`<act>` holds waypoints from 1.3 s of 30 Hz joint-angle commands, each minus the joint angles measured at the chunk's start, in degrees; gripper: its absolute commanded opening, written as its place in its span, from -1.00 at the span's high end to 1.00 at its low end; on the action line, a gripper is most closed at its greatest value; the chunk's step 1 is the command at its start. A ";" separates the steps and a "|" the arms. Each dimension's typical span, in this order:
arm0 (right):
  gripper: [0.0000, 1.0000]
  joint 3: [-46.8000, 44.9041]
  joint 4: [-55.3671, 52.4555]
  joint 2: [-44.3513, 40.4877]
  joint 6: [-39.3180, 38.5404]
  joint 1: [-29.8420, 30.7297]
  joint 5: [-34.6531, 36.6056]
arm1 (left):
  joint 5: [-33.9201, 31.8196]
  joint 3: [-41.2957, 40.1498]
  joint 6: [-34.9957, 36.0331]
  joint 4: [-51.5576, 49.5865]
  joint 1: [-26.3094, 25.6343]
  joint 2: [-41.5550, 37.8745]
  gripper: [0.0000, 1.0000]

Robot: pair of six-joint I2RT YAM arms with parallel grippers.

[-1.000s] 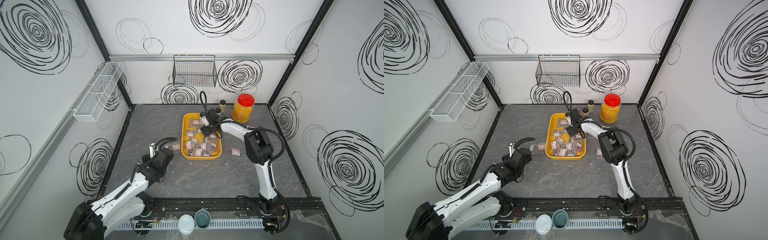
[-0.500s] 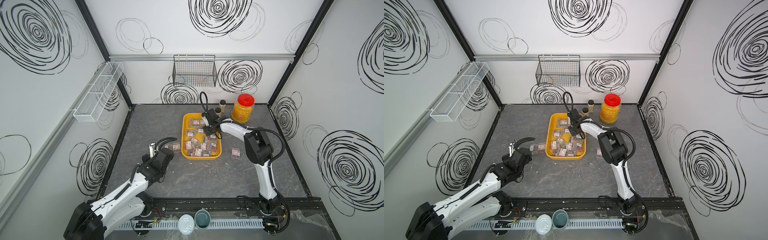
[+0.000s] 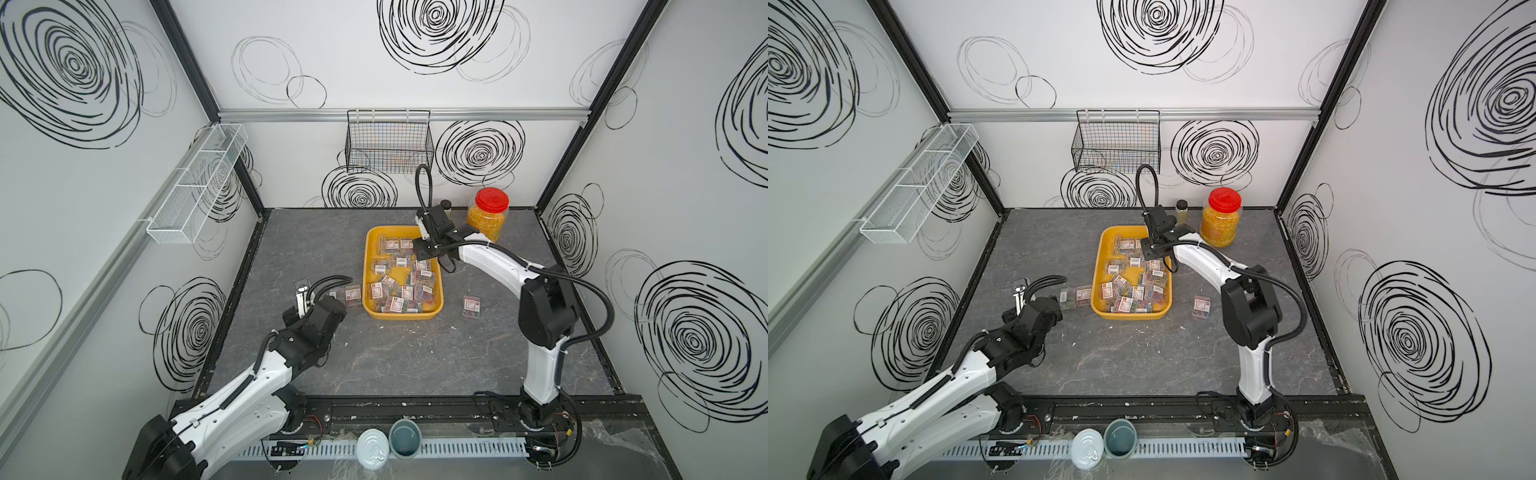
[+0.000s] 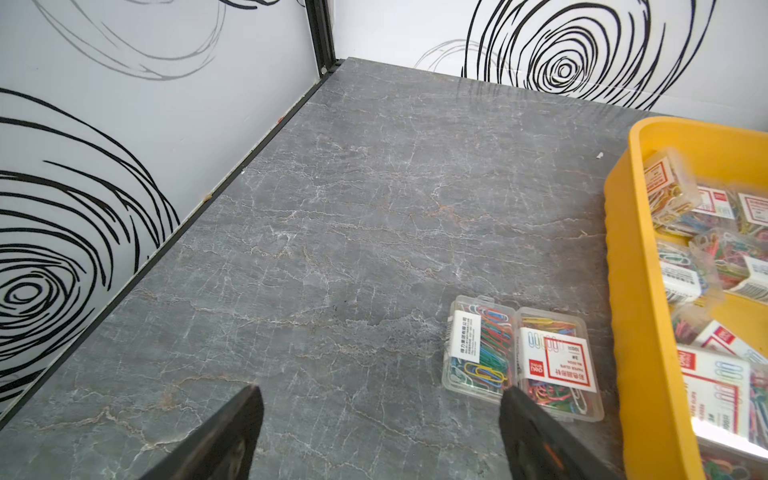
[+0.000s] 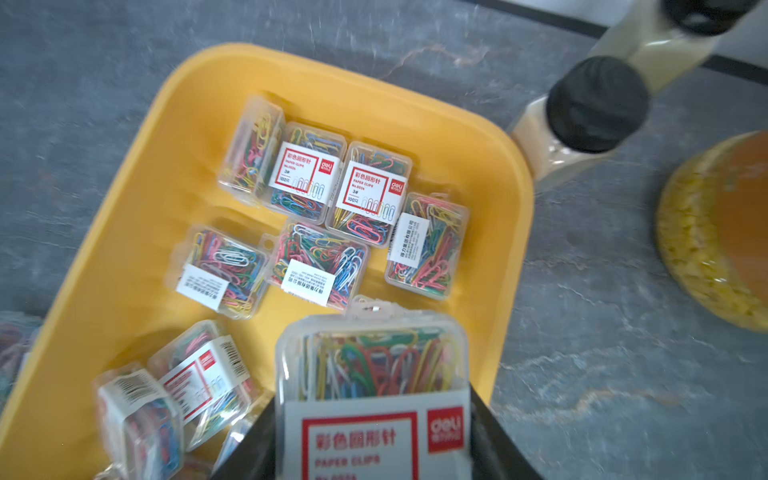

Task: Take the paper clips out of the storage box
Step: Pick up the boxed paper clips from the storage box, then place the boxed paper clips at the center of the board.

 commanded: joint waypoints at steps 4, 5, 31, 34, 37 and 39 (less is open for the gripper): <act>0.54 -16.00 4.04 -16.06 9.41 -0.63 6.60 | -1.55 -0.10 -1.07 -0.58 -0.57 -2.02 -0.84; 0.58 -18.87 4.21 -18.61 10.73 -0.94 7.38 | -1.55 -0.34 -1.16 -0.76 -0.61 -2.74 -0.84; 0.67 -61.93 16.29 -42.31 32.09 -20.90 2.79 | -2.50 -2.95 -2.61 -2.97 -0.93 -12.51 -0.86; 0.60 -63.38 18.36 -42.50 33.34 -20.83 2.10 | -2.52 -3.12 -2.60 -2.95 -0.93 -13.14 -0.86; 0.55 -63.81 19.53 -41.75 33.44 -20.80 1.97 | -2.67 -3.25 -2.78 -3.27 -0.92 -13.68 -0.86; 0.54 -63.47 19.24 -40.91 33.36 -20.80 2.44 | -2.85 -3.44 -2.85 -3.35 -0.84 -14.16 -0.87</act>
